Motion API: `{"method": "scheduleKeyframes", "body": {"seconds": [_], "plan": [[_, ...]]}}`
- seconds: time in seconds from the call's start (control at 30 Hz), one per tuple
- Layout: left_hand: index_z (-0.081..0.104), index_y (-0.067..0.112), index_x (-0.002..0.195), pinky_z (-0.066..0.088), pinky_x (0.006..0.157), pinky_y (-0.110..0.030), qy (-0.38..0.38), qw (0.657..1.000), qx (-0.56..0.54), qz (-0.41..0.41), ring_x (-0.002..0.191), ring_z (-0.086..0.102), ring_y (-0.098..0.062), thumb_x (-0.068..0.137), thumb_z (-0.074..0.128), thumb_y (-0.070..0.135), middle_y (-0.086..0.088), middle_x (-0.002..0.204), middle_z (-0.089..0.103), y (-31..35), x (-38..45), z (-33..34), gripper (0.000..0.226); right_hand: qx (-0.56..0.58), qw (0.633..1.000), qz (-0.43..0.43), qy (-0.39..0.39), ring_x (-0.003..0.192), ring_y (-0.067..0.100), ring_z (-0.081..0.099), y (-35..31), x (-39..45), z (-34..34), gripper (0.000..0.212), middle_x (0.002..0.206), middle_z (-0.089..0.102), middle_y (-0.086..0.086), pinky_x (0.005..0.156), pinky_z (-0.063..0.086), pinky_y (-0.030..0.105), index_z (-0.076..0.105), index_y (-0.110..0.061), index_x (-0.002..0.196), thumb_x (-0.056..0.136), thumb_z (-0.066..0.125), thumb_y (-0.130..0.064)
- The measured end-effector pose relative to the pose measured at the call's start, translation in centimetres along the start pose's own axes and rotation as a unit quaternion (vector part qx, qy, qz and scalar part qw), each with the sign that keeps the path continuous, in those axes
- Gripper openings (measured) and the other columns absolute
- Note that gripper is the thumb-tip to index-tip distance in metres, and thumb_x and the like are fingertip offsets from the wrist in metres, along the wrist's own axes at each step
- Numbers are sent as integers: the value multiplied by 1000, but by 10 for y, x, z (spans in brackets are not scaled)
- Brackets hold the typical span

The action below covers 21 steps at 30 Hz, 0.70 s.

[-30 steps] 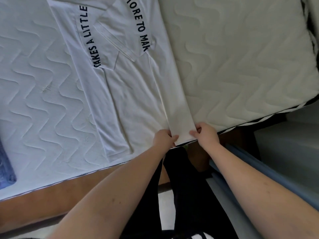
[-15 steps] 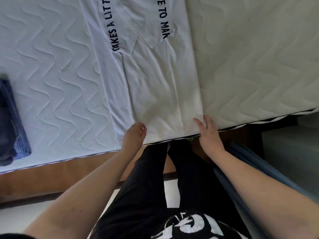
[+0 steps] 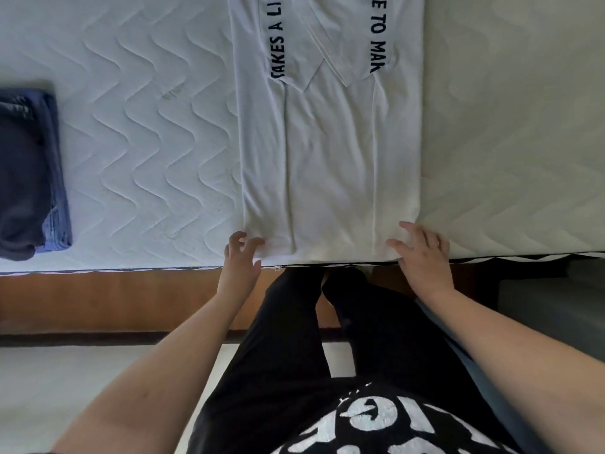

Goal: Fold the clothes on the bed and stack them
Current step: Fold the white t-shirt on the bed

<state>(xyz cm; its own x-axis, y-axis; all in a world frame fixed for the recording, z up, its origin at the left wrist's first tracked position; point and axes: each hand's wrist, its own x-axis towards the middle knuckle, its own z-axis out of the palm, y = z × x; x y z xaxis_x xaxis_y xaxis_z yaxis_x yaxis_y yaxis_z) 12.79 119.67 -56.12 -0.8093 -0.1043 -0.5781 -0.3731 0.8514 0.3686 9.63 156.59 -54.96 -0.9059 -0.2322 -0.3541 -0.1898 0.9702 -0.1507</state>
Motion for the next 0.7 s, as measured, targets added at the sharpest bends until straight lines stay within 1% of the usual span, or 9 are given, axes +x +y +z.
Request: {"method": "scheduleKeyframes", "body": {"seconds": [0.07,0.13,0.23,0.33,0.4,0.43,0.5,0.6,0.7], "plan": [[60,12,122,45,94,-38,5,1000,-14,-9,111,49,-29,87,60,-1,-10,134,36,-5,4,-1,38,-11,1000,-22,11,106,33,50,1,0,3,42,121,61,7,90,28,41,72,-20,103,66,77,1],[62,9,117,48,85,-37,4,999,-40,-27,99,57,-27,91,54,1,-5,131,40,-10,6,-4,28,-16,1000,-14,22,99,31,50,1,1,5,38,106,65,5,86,28,39,72,-18,99,67,77,1],[61,9,112,43,76,-30,14,999,-41,-26,88,60,-23,95,49,6,1,126,45,-20,4,-8,21,-27,999,4,29,89,32,53,1,3,8,32,92,65,5,83,28,39,71,-17,94,68,76,1],[62,4,110,44,78,-32,7,1000,-13,-10,94,59,-27,94,49,3,-5,124,48,-28,-2,-10,20,-31,999,7,20,85,33,54,-1,5,9,30,90,64,7,81,27,39,70,-14,93,68,75,2],[64,3,109,45,88,-39,7,999,36,12,103,55,-32,92,54,1,-12,122,51,-28,-4,-12,21,-33,999,11,11,85,34,55,-3,7,9,30,90,63,9,79,27,39,69,-13,93,68,74,3],[65,5,110,43,93,-41,12,997,77,26,106,53,-33,91,56,2,-13,121,52,-27,-4,-12,22,-35,999,11,7,85,34,55,-4,8,9,30,90,63,9,79,27,40,69,-13,93,68,73,3],[64,12,115,39,96,-44,25,988,140,58,109,51,-33,88,61,7,-12,123,52,-20,-2,-13,27,-41,999,7,2,86,34,54,-5,9,10,30,92,61,10,79,27,40,67,-12,94,68,72,3],[58,15,125,42,93,-45,20,972,197,128,108,52,-33,83,67,11,-11,124,53,-3,3,-9,43,-42,999,-2,-3,86,35,54,-10,8,13,35,94,59,12,79,35,42,65,-11,98,68,72,4],[59,13,123,47,82,-40,8,942,266,206,100,58,-31,75,71,8,-9,118,58,15,8,-2,50,-38,999,1,-3,86,36,55,-15,4,15,36,95,59,13,78,42,44,65,-9,100,67,71,4]]}}
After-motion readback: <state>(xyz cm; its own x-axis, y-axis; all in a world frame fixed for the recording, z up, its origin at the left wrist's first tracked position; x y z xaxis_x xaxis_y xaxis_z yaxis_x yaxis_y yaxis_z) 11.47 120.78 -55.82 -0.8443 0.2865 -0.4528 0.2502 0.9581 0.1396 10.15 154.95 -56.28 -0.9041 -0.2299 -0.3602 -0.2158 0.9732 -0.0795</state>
